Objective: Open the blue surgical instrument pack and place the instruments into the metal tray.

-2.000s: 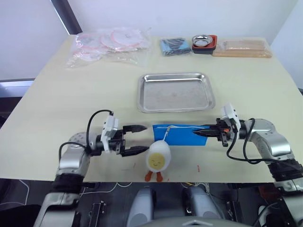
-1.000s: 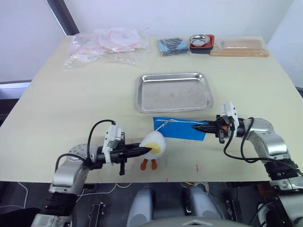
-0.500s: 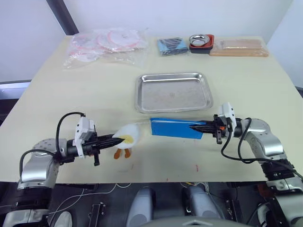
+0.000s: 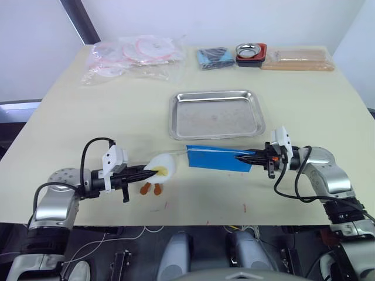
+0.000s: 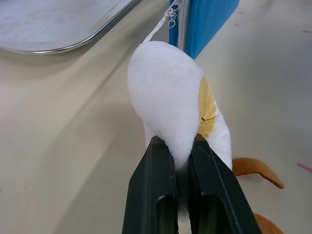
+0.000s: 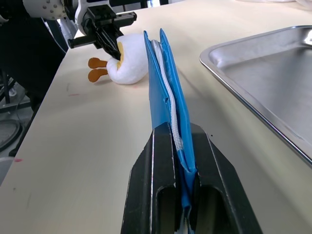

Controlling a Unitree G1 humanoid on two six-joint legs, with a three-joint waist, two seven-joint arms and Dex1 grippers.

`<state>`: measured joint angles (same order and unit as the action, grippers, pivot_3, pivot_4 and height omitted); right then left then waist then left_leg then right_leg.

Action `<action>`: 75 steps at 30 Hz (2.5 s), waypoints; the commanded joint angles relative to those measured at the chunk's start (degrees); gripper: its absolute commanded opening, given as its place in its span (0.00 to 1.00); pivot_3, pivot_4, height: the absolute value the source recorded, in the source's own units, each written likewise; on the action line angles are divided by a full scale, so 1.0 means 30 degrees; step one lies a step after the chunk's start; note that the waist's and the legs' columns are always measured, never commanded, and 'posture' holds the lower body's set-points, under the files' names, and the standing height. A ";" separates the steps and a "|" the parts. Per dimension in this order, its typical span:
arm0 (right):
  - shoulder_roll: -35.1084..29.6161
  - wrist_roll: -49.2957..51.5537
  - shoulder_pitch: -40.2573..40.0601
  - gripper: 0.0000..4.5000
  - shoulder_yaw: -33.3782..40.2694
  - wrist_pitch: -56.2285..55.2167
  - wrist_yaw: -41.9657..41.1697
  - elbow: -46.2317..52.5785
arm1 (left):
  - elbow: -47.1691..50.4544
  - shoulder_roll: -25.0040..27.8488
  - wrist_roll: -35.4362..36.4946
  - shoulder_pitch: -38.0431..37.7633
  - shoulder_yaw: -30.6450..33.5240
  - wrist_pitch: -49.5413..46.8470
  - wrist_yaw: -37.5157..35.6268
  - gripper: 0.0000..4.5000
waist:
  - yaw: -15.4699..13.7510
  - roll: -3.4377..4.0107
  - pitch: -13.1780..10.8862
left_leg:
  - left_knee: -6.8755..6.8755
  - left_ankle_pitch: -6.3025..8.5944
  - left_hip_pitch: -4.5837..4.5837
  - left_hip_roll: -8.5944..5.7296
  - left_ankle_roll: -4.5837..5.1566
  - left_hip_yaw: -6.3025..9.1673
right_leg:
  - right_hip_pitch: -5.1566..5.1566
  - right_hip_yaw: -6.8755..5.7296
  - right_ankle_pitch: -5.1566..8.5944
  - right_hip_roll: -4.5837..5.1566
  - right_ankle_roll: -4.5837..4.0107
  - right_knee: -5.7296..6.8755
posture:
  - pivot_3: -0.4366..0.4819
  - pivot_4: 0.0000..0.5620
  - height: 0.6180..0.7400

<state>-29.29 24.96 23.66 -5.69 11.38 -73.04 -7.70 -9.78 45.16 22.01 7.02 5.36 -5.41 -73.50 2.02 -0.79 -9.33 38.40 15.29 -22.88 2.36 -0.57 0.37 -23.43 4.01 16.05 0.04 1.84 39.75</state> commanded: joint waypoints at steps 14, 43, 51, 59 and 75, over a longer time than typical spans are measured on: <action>0.1137 0.4713 0.0684 0.00 0.2994 0.3865 0.1436 0.2402 | -0.1517 -0.0436 -0.0807 -0.0312 -0.0807 -0.0429 0.0094 0.00 | -0.0105 0.0026 0.0014 | 0.0001 0.0000 0.0003 -0.0005 0.0001 0.0004 | 0.0006 -0.0002 0.0000 0.0004 0.0001 0.0000 | 0.48 0.27 1.00; 0.0941 0.0677 0.1480 0.00 0.0781 0.0220 0.0615 0.1893 | -0.3356 0.5045 -0.3923 0.4852 -0.1425 0.2522 -0.2658 0.00 | 0.0094 -0.0009 -0.0052 | -0.0011 0.0001 -0.0014 0.0018 0.0000 0.0001 | -0.0015 -0.0006 0.0004 -0.0031 -0.0005 0.0001 | 0.48 0.27 1.00; 0.1117 0.0489 0.1394 0.00 0.0622 -0.0057 0.0816 0.1920 | -0.5338 0.5094 -0.5643 0.6038 -0.2260 0.4722 -0.1762 0.00 | 0.0126 -0.0011 -0.0060 | -0.0010 0.0000 -0.0015 0.0018 0.0001 -0.0003 | -0.0021 -0.0004 0.0004 -0.0033 -0.0005 0.0009 | 0.48 0.27 1.00; 0.1094 0.0056 0.1452 0.00 0.0281 -0.0594 0.0680 0.1680 | -0.5119 0.4866 -0.4553 0.6090 -0.1603 0.3564 -0.1384 0.69 | 0.0100 -0.0011 -0.0060 | -0.0008 0.0000 -0.0015 0.0019 0.0001 0.0002 | -0.0022 -0.0005 0.0004 -0.0032 -0.0005 0.0014 | 0.48 0.27 1.00; 0.1174 -0.0196 0.1478 0.00 0.0108 -0.0697 0.0363 0.1604 | -0.2856 0.6372 -0.1636 0.6530 0.0751 0.0423 -0.3266 1.00 | 0.0106 -0.0069 -0.0106 | -0.0006 0.0000 -0.0024 0.0019 0.0000 0.0004 | -0.0027 -0.0010 0.0004 -0.0028 -0.0005 0.0014 | 0.48 0.27 1.00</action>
<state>-25.75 23.44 26.86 -5.85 10.59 -71.50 -3.81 -19.20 62.70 15.93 25.25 5.72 -3.55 -82.63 2.34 -0.99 -9.65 38.38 15.29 -22.95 2.41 -0.57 0.39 -23.51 3.98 16.06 -0.04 1.83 39.79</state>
